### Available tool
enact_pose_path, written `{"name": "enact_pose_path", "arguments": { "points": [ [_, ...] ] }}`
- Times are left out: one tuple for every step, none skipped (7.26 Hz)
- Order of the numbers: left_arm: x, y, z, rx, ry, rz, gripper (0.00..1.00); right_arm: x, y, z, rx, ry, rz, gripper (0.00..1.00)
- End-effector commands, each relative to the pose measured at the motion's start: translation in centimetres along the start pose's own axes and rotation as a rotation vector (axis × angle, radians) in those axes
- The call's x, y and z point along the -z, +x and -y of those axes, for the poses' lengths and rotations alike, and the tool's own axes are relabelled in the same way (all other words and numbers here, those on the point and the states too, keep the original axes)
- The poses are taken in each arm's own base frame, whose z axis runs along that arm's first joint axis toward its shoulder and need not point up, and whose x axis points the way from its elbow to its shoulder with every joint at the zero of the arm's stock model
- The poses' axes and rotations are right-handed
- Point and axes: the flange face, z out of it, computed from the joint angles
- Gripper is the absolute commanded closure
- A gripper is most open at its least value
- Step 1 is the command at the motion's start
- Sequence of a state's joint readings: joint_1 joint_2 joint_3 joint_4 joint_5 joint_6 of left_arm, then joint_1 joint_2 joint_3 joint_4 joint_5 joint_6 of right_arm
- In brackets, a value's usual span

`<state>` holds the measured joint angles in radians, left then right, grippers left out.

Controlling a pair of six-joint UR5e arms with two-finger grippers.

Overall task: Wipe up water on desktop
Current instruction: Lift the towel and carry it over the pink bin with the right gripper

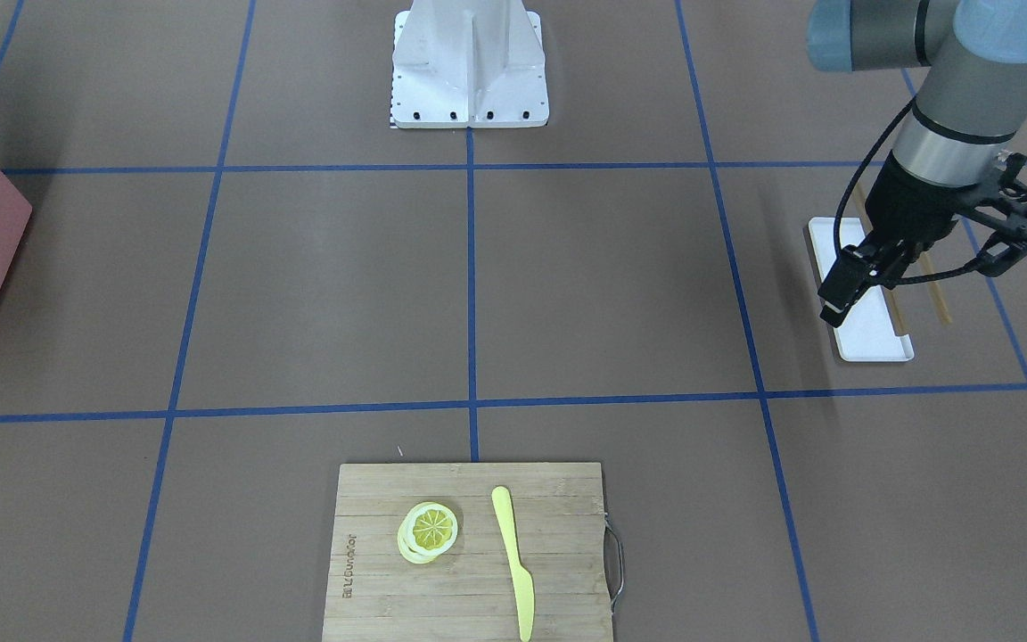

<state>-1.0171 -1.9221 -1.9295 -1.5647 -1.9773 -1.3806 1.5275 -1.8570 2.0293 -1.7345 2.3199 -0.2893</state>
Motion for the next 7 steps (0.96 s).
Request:
{"name": "enact_pose_path", "arguments": {
  "points": [
    [-0.1, 0.0, 0.0, 0.001, -0.002, 0.002, 0.02, -1.0, -0.2, -0.3, 0.018, -0.026, 0.003, 0.01],
    [-0.1, 0.0, 0.0, 0.000, -0.006, 0.000, 0.02, -0.7, 0.3, 0.1, 0.077, -0.036, -0.067, 0.00],
    [0.4, 0.0, -0.2, -0.002, -0.011, -0.010, 0.02, -1.0, 1.5, -0.2, 0.025, -0.016, -0.010, 0.00],
    [0.8, 0.0, -0.2, 0.000, -0.010, -0.008, 0.02, 0.6, 1.7, 2.7, 0.037, 0.032, 0.000, 0.00],
    [1.3, -0.3, 0.1, -0.013, -0.033, -0.018, 0.02, 1.7, 1.9, 5.7, 0.030, 0.013, -0.027, 0.00],
    [2.4, -2.5, 2.6, -0.089, -0.071, -0.005, 0.02, 3.8, 1.4, 9.9, -0.011, -0.030, -0.019, 0.00],
    [3.9, -4.8, 5.8, -0.175, -0.073, 0.023, 0.02, 4.9, 0.9, 11.5, -0.044, -0.048, -0.013, 0.00]
  ]
}}
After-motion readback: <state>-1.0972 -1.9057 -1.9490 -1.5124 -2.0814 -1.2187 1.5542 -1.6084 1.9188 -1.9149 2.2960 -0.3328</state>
